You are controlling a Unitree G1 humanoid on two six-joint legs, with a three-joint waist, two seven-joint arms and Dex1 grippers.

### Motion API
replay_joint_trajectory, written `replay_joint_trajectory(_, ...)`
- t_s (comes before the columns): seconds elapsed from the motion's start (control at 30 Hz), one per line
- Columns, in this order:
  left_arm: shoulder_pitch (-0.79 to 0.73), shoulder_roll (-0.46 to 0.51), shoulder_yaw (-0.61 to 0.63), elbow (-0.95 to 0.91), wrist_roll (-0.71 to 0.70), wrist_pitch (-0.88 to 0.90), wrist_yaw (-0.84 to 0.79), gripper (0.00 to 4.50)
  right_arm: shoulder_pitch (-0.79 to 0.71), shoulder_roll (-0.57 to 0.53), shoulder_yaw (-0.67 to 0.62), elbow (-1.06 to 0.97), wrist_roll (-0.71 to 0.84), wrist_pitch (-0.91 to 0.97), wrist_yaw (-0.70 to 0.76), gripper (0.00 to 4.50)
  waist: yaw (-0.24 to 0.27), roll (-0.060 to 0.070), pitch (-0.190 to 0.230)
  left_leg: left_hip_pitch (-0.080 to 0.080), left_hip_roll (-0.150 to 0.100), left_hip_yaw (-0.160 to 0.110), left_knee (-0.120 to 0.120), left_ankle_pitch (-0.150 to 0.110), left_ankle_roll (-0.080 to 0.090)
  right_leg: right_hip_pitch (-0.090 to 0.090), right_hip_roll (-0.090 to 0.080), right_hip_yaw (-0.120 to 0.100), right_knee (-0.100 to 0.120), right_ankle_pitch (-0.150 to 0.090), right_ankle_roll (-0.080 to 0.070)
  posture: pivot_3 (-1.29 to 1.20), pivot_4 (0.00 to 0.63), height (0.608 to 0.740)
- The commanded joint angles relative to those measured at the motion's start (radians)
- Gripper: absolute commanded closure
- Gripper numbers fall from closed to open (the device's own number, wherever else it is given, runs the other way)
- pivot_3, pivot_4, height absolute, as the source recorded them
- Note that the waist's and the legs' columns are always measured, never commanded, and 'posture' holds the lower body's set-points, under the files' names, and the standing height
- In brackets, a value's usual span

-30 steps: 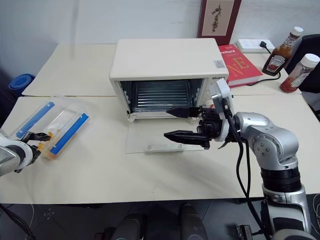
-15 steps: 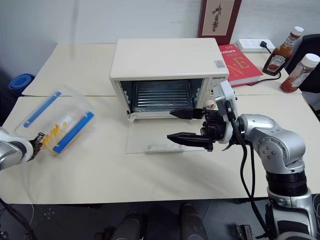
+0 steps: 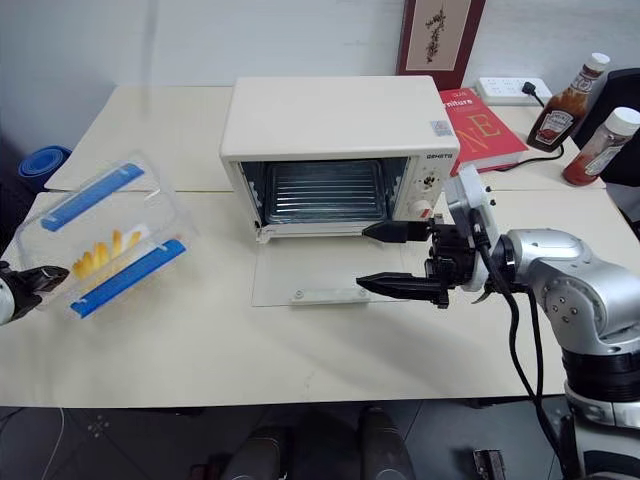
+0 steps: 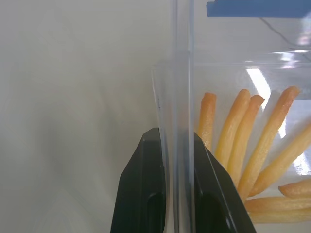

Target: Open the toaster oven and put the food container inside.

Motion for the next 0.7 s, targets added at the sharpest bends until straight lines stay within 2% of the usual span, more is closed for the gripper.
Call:
replay_joint_trajectory(0.03,-0.002,0.027,-0.064,-0.147,-0.012,-0.007,-0.089,4.42,0.004,-0.035,-0.047,-0.02,-0.007,-0.035,0.022,0.0,0.0,0.001,0.0,0.0,0.0,0.0,0.0,0.0,0.0,0.0,0.0,0.0,0.0,0.0,0.0,0.0,0.15,0.74)
replay_joint_trajectory(0.17,-0.021,-0.005,-0.215,-0.331,-0.012,-0.091,-0.153,4.42,0.019,-0.041,-0.074,-0.015,-0.032,-0.059,-0.009,0.0,0.002,0.001,0.0,0.0,0.0,0.0,0.0,0.0,0.0,0.001,-0.001,0.0,-0.002,0.0,0.0,0.0,0.15,0.74)
replay_joint_trajectory(0.27,-0.053,0.005,-0.306,-0.362,-0.012,-0.129,-0.177,4.42,0.073,-0.07,-0.142,-0.055,-0.004,-0.033,-0.029,0.0,0.003,0.001,0.0,-0.001,0.0,0.0,-0.002,0.0,0.0,0.0,-0.001,0.001,-0.002,0.0,0.0,0.0,0.15,0.74)
replay_joint_trajectory(0.33,-0.108,0.005,-0.367,-0.332,-0.012,-0.148,-0.155,4.42,0.097,-0.086,-0.188,-0.066,0.021,-0.013,-0.049,0.0,0.005,0.002,0.001,0.0,0.0,0.0,-0.004,0.0,0.0,0.0,-0.001,0.0,-0.003,-0.001,-0.002,0.0,0.15,0.74)
replay_joint_trajectory(0.47,-0.366,-0.088,-0.59,-0.206,-0.012,-0.139,-0.078,4.42,0.181,-0.119,-0.296,-0.11,0.09,0.04,-0.078,0.0,0.018,0.002,0.001,0.0,-0.001,0.0,-0.004,0.001,0.001,0.0,0.0,0.0,-0.002,0.0,0.0,0.0,0.15,0.74)
replay_joint_trajectory(0.7,-0.694,-0.234,-0.816,-0.017,-0.005,-0.083,0.002,4.42,0.388,-0.113,-0.444,-0.23,0.182,0.084,-0.134,0.0,0.034,0.002,0.002,-0.001,-0.002,0.0,0.0,0.001,0.002,0.002,0.0,0.002,-0.004,0.002,0.004,0.0,0.15,0.74)
